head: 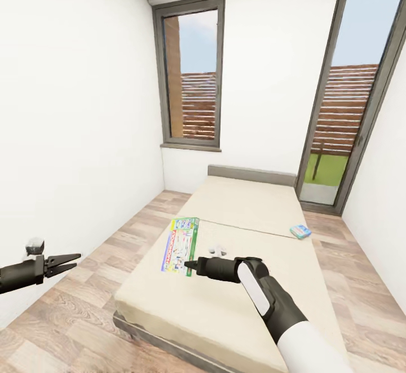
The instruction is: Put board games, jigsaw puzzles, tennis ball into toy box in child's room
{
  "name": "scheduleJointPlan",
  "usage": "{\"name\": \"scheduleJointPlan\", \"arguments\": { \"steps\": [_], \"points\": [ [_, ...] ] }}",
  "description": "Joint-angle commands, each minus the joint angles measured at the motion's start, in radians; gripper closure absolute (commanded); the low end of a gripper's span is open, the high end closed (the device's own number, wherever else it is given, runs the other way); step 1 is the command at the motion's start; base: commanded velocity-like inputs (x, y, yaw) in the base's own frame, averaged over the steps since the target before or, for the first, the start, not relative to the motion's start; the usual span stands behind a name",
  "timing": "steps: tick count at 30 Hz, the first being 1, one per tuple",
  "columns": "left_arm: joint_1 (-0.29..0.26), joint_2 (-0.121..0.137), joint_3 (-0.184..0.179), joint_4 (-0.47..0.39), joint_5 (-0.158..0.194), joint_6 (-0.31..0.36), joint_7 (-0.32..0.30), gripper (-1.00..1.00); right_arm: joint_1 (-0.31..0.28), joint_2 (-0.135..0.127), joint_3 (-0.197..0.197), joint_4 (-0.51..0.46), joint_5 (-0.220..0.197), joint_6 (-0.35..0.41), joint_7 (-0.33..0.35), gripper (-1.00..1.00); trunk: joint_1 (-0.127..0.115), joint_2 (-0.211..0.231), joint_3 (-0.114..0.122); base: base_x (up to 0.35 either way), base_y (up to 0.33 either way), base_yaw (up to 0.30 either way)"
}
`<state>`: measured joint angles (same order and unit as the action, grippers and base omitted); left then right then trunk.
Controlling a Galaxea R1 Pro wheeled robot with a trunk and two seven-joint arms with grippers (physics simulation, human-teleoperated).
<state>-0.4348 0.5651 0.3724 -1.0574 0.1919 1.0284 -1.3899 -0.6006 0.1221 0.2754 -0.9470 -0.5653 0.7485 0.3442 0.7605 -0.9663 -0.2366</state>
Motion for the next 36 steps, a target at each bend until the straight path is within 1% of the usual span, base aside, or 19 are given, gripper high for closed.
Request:
{"name": "scheduleJointPlan", "arguments": {
  "steps": [1, 2, 3, 4, 7, 8, 10, 13, 16, 28, 30, 32, 36],
  "points": [
    [-0.001, -0.001, 0.0, 0.0, 0.001, 0.01, 0.016, -1.0, -0.001, 0.001, -0.001, -0.001, -0.002, 0.005, 0.002, 1.0, -0.004, 0.006, 0.002, 0.0, 0.0, 0.293],
    [-0.001, -0.001, 0.0, 0.0, 0.001, 0.009, 0.026, -1.0, -0.001, 0.001, -0.001, 0.0, -0.002, 0.004, 0.002, 1.0, -0.008, 0.013, 0.005, 0.0, 0.0, 0.293],
    [-0.001, -0.002, 0.0, 0.0, 0.001, 0.007, 0.061, -1.0, -0.001, 0.002, -0.001, 0.0, -0.002, 0.004, 0.002, 1.0, -0.012, 0.02, 0.008, 0.0, 0.0, 0.293],
    [-0.001, -0.003, 0.0, 0.0, 0.002, 0.007, 0.075, -1.0, -0.001, 0.002, -0.001, 0.0, -0.002, 0.004, 0.002, 1.0, -0.015, 0.027, 0.011, 0.0, 0.0, 0.293],
    [-0.002, -0.011, 0.001, 0.0, 0.004, 0.006, 0.164, -1.0, -0.001, 0.001, -0.001, 0.0, -0.002, 0.004, 0.002, 1.0, -0.027, 0.048, 0.021, 0.0, 0.0, 0.293],
    [-0.002, -0.013, 0.002, 0.0, 0.005, 0.006, 0.177, -1.0, -0.001, 0.001, -0.001, 0.0, -0.002, 0.004, 0.002, 1.0, -0.031, 0.055, 0.024, 0.0, 0.0, 0.293],
    [-0.002, -0.026, 0.001, 0.0, 0.006, 0.006, 0.222, -1.0, -0.001, 0.002, -0.001, 0.0, -0.002, 0.004, 0.002, 1.0, -0.038, 0.069, 0.03, 0.0, 0.0, 0.293],
    [-0.002, -0.047, 0.001, 0.0, 0.008, 0.008, 0.252, -1.0, -0.001, 0.004, 0.0, 0.001, -0.002, 0.003, 0.002, 1.0, -0.05, 0.09, 0.039, 0.0, 0.0, 0.293],
    [-0.002, -0.053, 0.001, -0.001, 0.01, 0.012, 0.257, -1.0, -0.001, 0.004, 0.0, 0.001, -0.002, 0.003, 0.002, 1.0, -0.061, 0.111, 0.049, 0.0, 0.0, 0.293],
    [-0.002, -0.056, 0.002, -0.006, 0.014, 0.014, 0.25, -1.0, -0.001, 0.005, 0.001, 0.003, -0.002, 0.003, 0.002, 1.0, -0.107, 0.195, 0.086, 0.0, 0.0, 0.293],
    [-0.002, -0.056, 0.002, -0.007, 0.026, 0.015, 0.247, -1.0, -0.001, 0.004, 0.0, 0.003, -0.002, 0.003, 0.002, 1.0, -0.115, 0.209, 0.093, 0.0, 0.0, 0.293],
    [-0.002, -0.056, 0.0, -0.008, 0.048, 0.016, 0.246, -1.0, -0.001, 0.005, 0.0, 0.004, -0.002, 0.003, 0.002, 1.0, -0.123, 0.223, 0.099, 0.0, 0.0, 0.293],
    [-0.002, -0.056, -0.003, -0.016, 0.082, 0.016, 0.242, -1.0, -0.001, 0.004, 0.0, 0.004, -0.002, 0.003, 0.002, 1.0, -0.138, 0.251, 0.112, 0.0, 0.0, 0.293]
  ]
}}
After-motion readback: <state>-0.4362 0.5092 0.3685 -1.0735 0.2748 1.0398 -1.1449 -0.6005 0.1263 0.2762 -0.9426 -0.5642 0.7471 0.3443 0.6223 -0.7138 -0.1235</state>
